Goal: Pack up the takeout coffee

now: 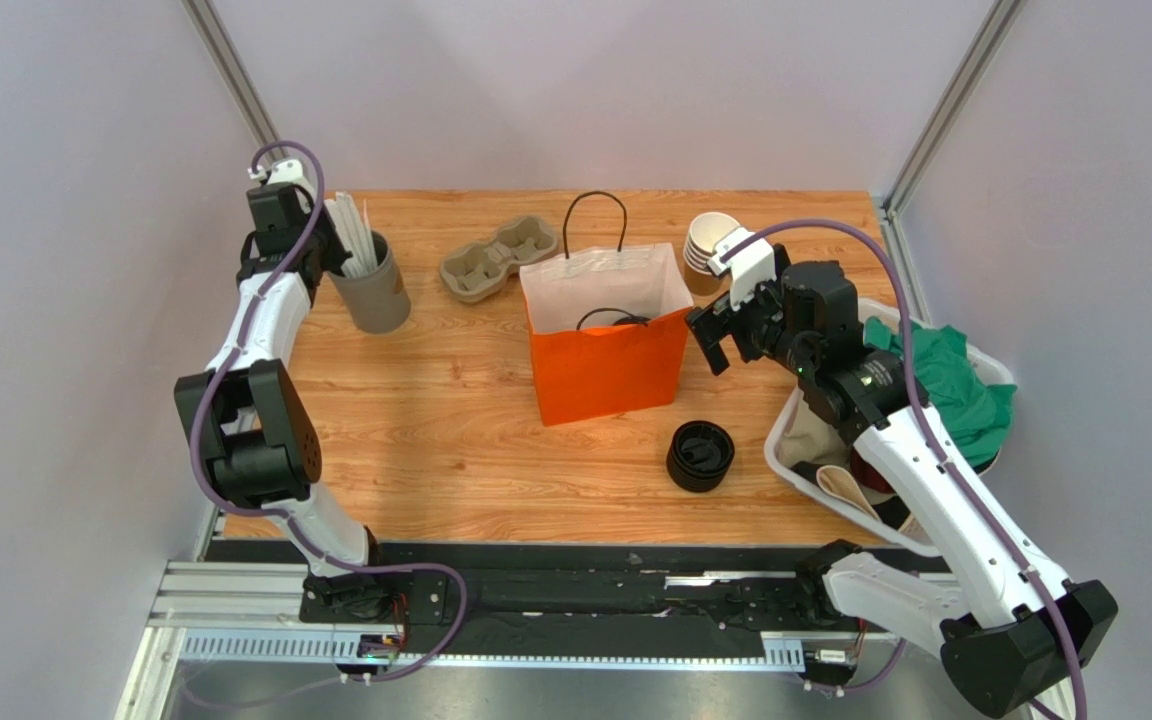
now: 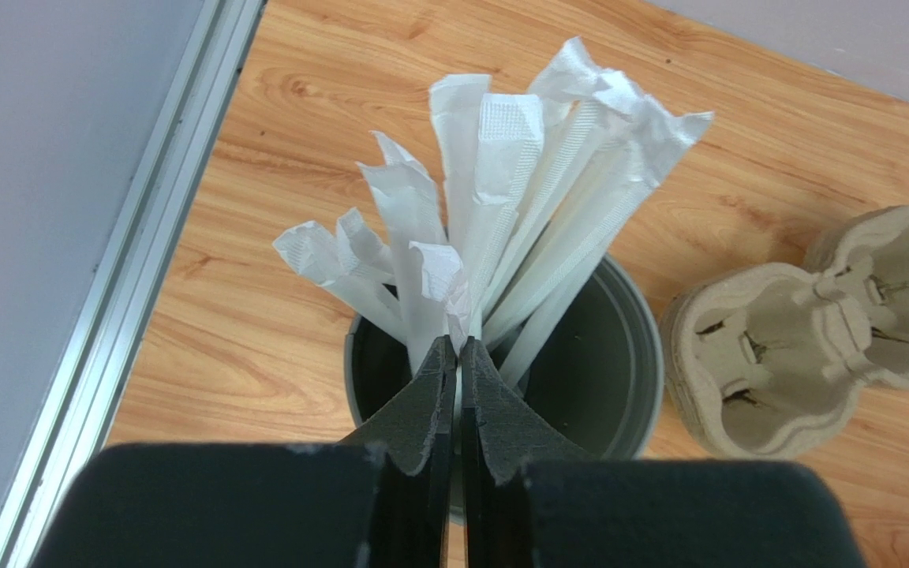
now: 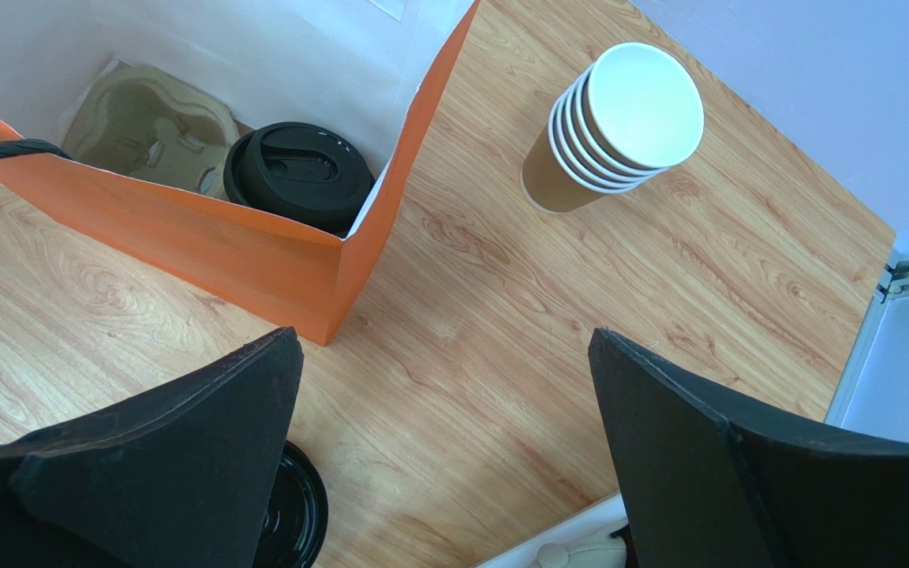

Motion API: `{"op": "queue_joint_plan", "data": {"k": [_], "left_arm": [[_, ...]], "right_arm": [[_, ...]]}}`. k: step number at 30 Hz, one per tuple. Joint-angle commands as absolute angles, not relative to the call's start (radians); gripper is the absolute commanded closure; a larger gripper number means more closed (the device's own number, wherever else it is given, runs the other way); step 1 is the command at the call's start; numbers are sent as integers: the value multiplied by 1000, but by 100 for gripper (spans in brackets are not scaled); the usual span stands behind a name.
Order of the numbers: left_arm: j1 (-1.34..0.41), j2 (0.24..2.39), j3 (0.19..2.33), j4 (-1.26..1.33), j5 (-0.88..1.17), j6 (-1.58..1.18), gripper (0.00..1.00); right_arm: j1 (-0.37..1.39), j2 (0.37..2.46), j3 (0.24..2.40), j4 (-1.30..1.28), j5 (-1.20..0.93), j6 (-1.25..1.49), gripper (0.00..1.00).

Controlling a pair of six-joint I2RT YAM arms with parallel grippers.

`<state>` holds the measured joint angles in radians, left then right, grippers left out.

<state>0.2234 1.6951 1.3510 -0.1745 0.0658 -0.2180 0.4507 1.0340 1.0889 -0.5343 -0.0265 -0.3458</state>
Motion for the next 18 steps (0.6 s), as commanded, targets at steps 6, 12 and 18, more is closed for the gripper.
{"op": "queue_joint_plan", "data": {"k": [6,12,18], "left_arm": [[230,1568,1316,-92,172,-193,94],[230,1545,1312,-87,209,-186,94],[232,1526,1289,-61,253,-166,94]], "right_arm": [[456,1037,1112,-515,-20,-351,2],[456,1029,1112,-514,-18,-351,1],[456,1029,1112,-515,-18,-351,2]]}}
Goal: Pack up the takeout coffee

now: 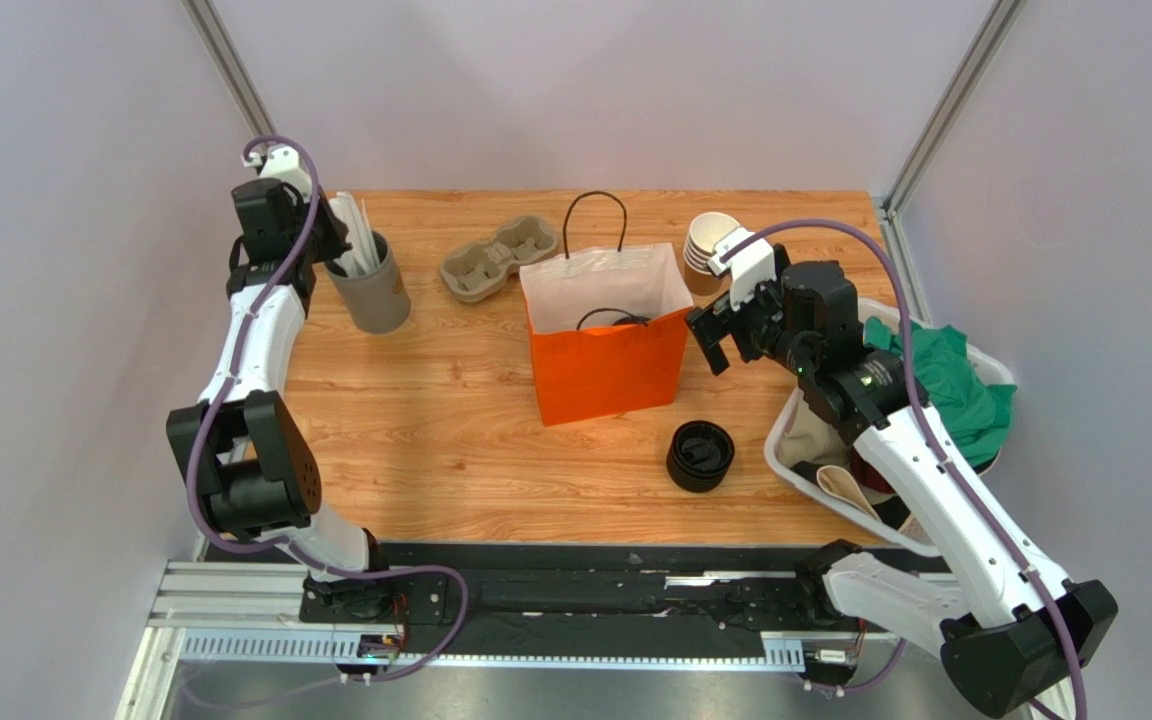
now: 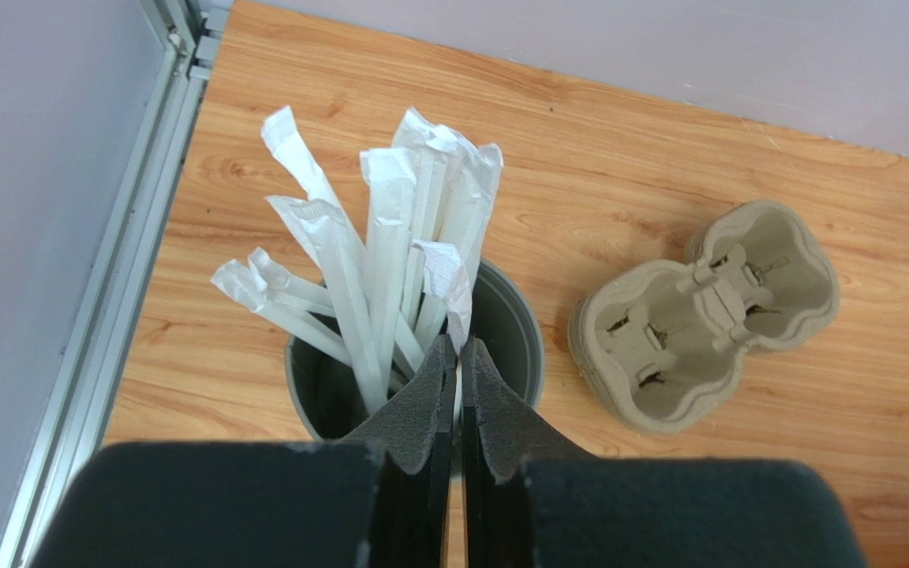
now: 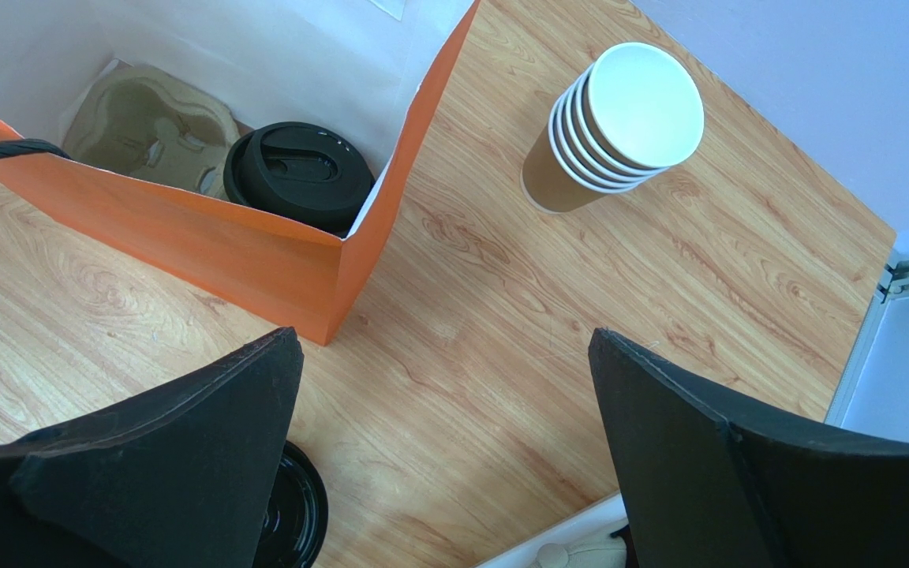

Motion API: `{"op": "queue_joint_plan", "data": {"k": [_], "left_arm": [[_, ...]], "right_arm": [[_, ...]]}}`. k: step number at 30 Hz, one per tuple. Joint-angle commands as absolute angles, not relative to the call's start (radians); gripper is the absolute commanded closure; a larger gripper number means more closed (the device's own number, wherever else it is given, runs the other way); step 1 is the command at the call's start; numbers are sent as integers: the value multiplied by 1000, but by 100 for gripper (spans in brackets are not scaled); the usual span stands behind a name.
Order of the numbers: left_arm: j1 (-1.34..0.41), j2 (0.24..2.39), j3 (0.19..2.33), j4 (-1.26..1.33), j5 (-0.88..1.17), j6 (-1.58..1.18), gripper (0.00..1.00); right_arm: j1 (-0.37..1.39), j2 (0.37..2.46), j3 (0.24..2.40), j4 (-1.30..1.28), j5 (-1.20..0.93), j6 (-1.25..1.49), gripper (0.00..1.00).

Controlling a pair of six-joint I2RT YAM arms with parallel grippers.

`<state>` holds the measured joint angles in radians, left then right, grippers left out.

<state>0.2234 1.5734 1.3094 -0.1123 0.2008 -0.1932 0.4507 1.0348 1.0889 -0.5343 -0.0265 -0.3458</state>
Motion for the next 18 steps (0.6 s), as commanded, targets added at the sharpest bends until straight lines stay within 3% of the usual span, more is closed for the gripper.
{"op": "queue_joint_plan", "data": {"k": [1,18], "left_arm": [[232,1522,1286,-58,273,-163,94],[230,1356,1284,-29,540,-92,92]], "right_arm": [[457,1029,1112,-514,-18,-351,1],[454,1009,1179,-543,-86,-347,1]]}}
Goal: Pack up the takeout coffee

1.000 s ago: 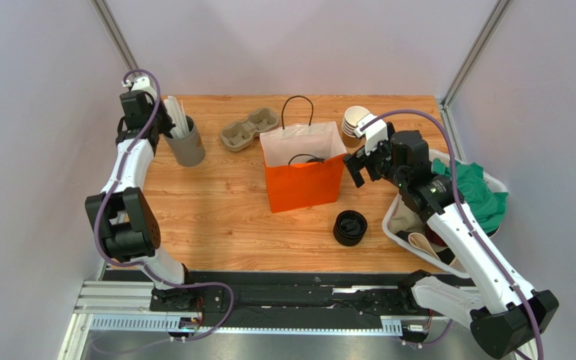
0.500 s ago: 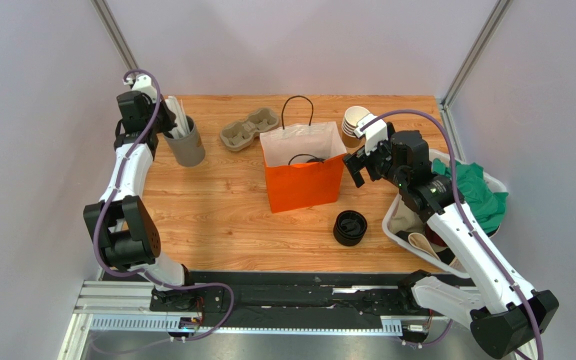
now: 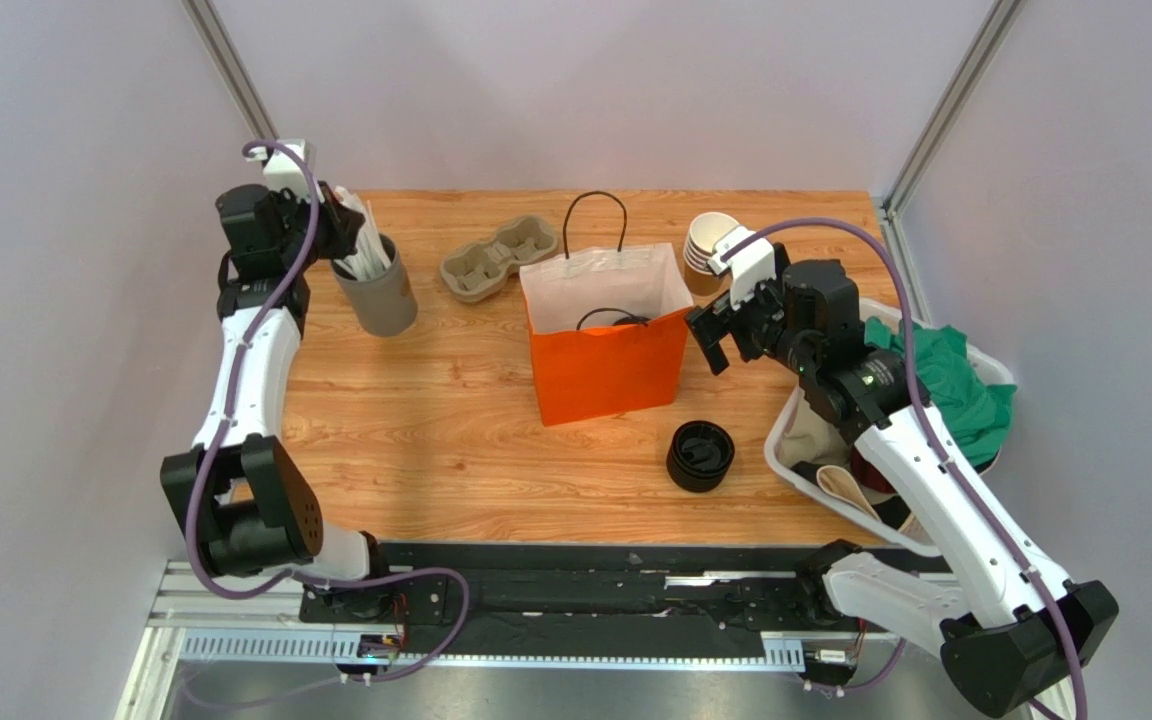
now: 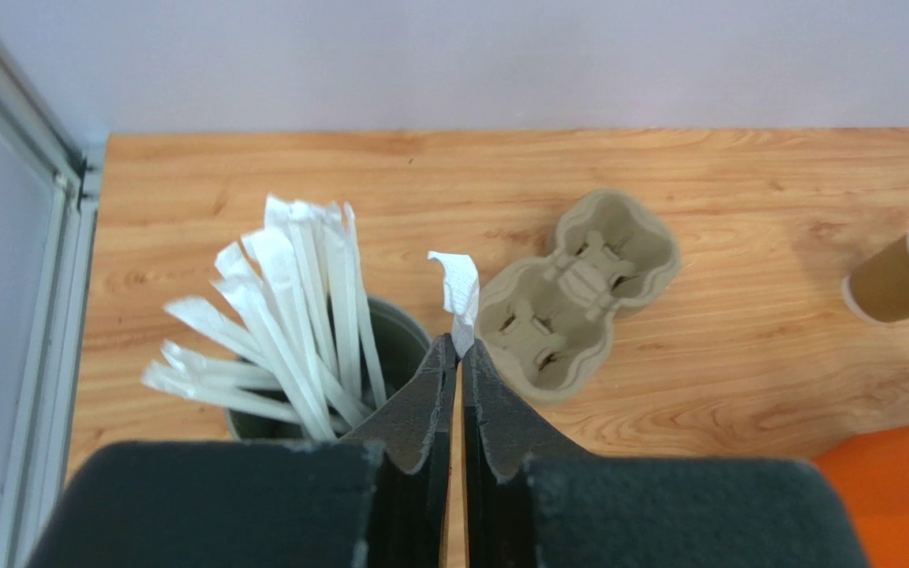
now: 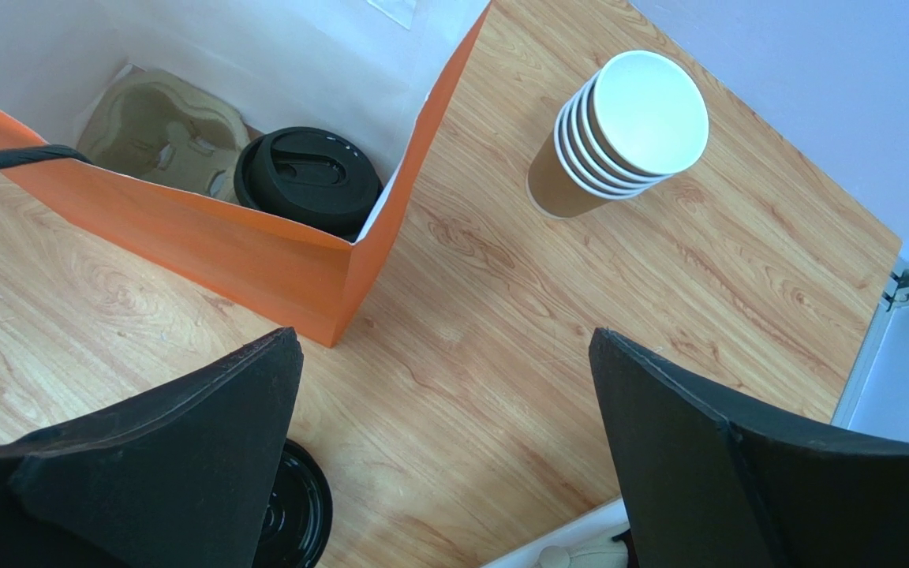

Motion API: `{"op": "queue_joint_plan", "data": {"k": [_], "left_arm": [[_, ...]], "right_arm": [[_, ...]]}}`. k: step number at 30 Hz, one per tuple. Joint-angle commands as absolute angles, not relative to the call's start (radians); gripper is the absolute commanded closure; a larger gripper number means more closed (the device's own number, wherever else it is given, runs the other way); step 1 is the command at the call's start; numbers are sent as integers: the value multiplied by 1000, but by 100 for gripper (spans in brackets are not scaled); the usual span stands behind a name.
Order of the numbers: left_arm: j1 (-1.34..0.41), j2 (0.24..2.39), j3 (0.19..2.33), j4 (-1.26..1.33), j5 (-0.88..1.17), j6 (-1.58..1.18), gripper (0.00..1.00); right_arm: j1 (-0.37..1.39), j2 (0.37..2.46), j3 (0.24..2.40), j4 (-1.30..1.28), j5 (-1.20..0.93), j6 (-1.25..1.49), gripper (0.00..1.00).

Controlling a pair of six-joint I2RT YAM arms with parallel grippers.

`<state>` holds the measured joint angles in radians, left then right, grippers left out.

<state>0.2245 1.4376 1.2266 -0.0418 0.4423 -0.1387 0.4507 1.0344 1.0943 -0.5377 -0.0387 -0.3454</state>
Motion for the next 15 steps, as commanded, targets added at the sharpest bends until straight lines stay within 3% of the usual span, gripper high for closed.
{"op": "queue_joint_plan", "data": {"k": [1,15], "left_arm": [[230,1347,1296,-47,545,-81,92],[230,1177,1379,-149,488,28,92]], "right_arm": [[454,1008,1195,-552,-98,-353,1],[454,1071,1437,-601,-258,-325,1]]}}
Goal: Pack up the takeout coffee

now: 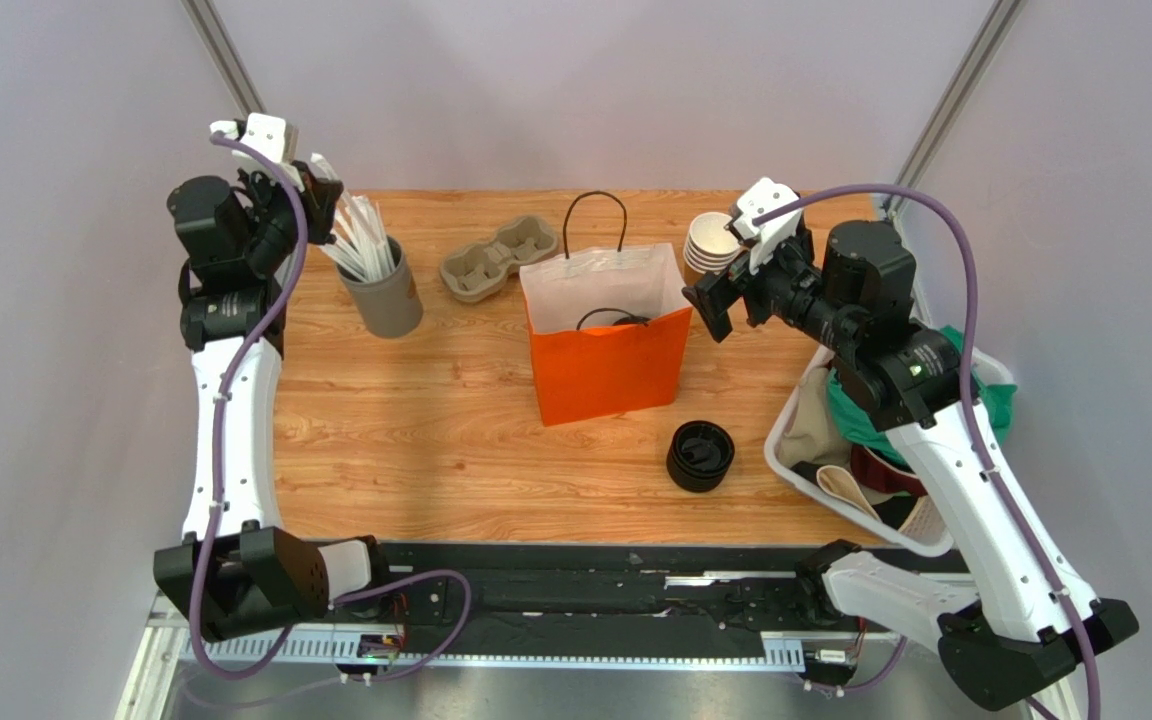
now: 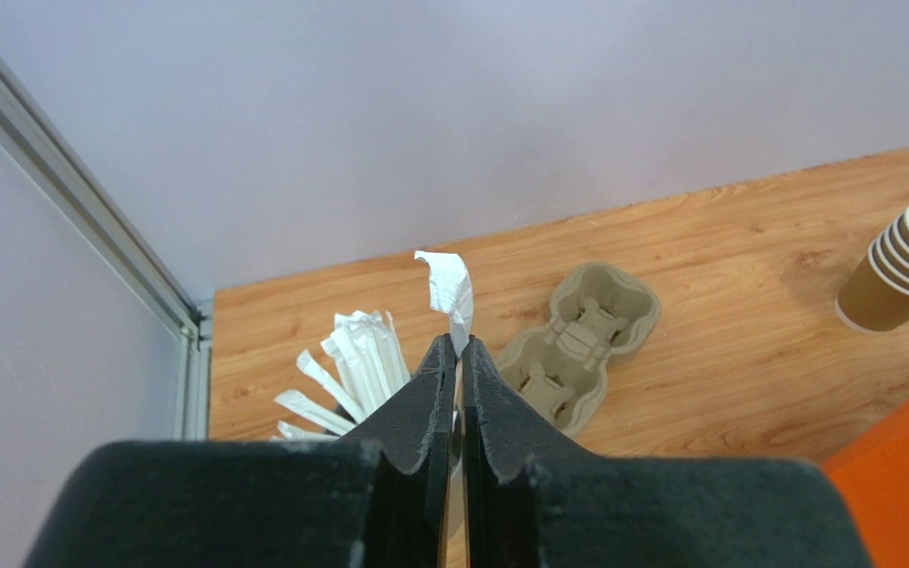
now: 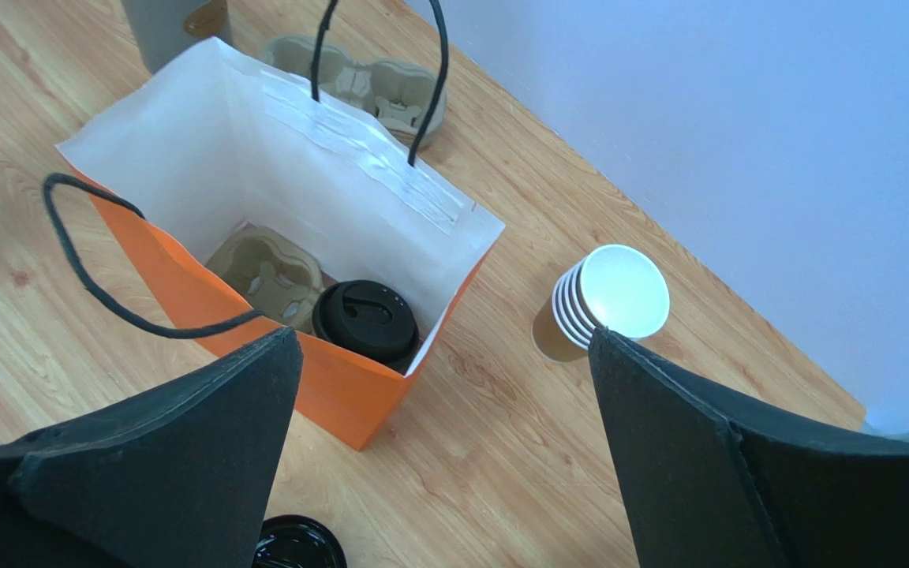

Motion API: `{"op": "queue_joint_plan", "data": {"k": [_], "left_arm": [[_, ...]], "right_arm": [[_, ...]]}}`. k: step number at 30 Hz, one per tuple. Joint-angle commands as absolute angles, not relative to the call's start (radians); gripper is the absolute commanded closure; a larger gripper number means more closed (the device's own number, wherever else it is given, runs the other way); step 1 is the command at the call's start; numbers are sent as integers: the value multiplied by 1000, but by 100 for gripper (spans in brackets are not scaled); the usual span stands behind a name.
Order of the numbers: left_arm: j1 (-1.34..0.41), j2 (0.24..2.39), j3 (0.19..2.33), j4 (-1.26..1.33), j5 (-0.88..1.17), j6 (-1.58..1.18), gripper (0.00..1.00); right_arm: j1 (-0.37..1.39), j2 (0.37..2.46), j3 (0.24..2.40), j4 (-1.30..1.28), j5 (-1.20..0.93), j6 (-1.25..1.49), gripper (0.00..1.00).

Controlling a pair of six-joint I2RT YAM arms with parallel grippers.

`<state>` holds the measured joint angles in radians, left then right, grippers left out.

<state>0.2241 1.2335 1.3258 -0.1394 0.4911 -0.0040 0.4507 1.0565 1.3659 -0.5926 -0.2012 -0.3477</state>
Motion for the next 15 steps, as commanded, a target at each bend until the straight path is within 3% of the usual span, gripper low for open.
{"op": "queue_joint_plan", "data": {"k": [1,8,15], "left_arm": [[230,1170,1390,-153,494,29,92],[230,1103,1445,-201,630,-31,91],[221,1097,1457,-123,902,-222,90]], "right_arm": [[454,1071,1449,-606,-262,-325,1],[454,1025,1487,-640,-310,-316,1],[454,977,1428,-644,-350,-324,1]]}}
